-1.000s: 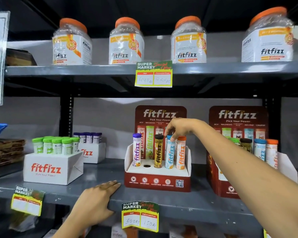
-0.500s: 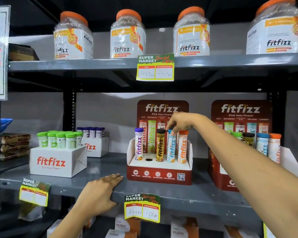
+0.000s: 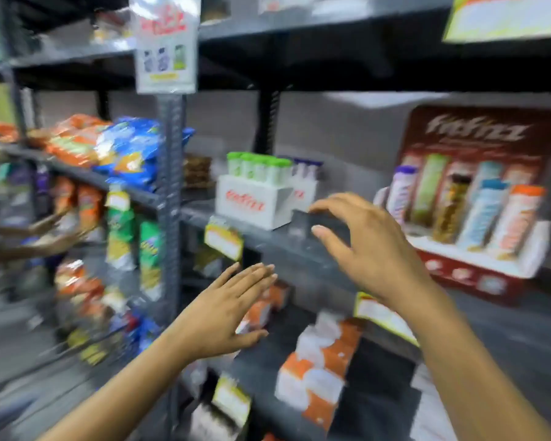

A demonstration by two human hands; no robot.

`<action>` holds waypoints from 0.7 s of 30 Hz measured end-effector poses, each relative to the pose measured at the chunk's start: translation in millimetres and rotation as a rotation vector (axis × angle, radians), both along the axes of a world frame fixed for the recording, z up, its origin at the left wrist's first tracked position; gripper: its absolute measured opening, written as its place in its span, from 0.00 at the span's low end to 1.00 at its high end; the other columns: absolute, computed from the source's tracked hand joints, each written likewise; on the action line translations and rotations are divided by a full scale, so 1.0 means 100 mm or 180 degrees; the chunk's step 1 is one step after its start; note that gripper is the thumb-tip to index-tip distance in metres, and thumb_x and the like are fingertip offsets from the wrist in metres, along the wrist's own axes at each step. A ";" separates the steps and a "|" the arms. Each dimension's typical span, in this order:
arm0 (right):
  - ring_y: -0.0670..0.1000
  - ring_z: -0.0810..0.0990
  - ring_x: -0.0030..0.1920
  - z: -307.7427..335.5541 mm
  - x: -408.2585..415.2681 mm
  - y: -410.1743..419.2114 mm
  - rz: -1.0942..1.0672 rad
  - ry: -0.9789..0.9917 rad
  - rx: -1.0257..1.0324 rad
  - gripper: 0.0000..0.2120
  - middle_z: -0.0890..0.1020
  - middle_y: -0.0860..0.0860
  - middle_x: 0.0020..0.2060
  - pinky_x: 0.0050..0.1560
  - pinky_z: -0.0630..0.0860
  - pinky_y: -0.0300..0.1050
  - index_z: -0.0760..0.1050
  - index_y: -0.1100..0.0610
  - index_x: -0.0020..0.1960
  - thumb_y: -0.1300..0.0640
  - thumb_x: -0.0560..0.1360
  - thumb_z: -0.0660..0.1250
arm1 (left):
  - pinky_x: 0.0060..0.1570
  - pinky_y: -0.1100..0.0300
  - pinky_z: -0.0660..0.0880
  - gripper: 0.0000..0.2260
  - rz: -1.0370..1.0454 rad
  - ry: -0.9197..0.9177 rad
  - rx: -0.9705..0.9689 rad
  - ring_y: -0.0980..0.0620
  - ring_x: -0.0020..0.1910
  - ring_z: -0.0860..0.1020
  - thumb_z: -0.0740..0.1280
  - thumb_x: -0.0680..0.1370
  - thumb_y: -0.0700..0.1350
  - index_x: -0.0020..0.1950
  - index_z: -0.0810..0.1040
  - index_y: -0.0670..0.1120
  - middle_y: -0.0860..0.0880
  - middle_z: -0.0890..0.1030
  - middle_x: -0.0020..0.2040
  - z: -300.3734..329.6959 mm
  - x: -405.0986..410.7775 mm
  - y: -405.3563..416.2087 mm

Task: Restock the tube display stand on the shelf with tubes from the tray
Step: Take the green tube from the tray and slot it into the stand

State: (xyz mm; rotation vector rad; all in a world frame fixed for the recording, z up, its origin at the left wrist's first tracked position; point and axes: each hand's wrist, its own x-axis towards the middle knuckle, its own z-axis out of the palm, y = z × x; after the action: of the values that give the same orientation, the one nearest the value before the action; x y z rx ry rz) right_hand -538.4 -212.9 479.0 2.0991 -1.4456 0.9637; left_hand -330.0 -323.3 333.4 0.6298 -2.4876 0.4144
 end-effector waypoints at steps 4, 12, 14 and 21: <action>0.46 0.79 0.49 -1.12 0.94 -0.22 0.1066 -0.0469 0.0863 0.07 0.81 0.45 0.48 0.51 0.74 0.40 0.79 0.50 0.51 0.52 0.74 0.67 | 0.74 0.47 0.47 0.36 0.0618 -0.0316 0.0548 0.52 0.76 0.50 0.62 0.75 0.63 0.76 0.55 0.47 0.48 0.55 0.77 -0.77 1.16 0.53; 0.52 0.82 0.49 -3.33 2.56 -0.06 0.1547 -0.0139 0.3023 0.09 0.85 0.50 0.46 0.50 0.76 0.45 0.80 0.50 0.51 0.53 0.71 0.70 | 0.73 0.46 0.55 0.33 0.1907 -0.0549 0.1903 0.49 0.75 0.57 0.63 0.76 0.60 0.75 0.58 0.47 0.46 0.60 0.76 -2.07 2.74 2.11; 0.53 0.81 0.50 -3.84 2.87 0.22 0.1552 -0.0068 0.3581 0.10 0.85 0.50 0.46 0.50 0.76 0.44 0.80 0.49 0.51 0.53 0.70 0.69 | 0.73 0.49 0.55 0.31 0.2194 -0.0474 0.2218 0.48 0.74 0.59 0.62 0.76 0.59 0.75 0.60 0.47 0.46 0.62 0.76 -2.37 2.96 2.52; 0.58 0.79 0.57 -4.98 3.45 0.70 0.1481 0.0620 0.4711 0.16 0.81 0.56 0.58 0.55 0.75 0.46 0.77 0.51 0.60 0.57 0.73 0.61 | 0.72 0.52 0.55 0.27 0.2822 -0.0355 0.2793 0.49 0.72 0.64 0.66 0.76 0.52 0.73 0.65 0.47 0.47 0.66 0.74 -3.08 3.35 3.12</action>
State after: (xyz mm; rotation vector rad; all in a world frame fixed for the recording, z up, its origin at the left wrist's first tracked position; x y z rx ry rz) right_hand -193.0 -143.0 -18.7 3.4519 -1.7978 -0.5245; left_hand 5.2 -11.1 25.6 2.1036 -2.2715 -0.4088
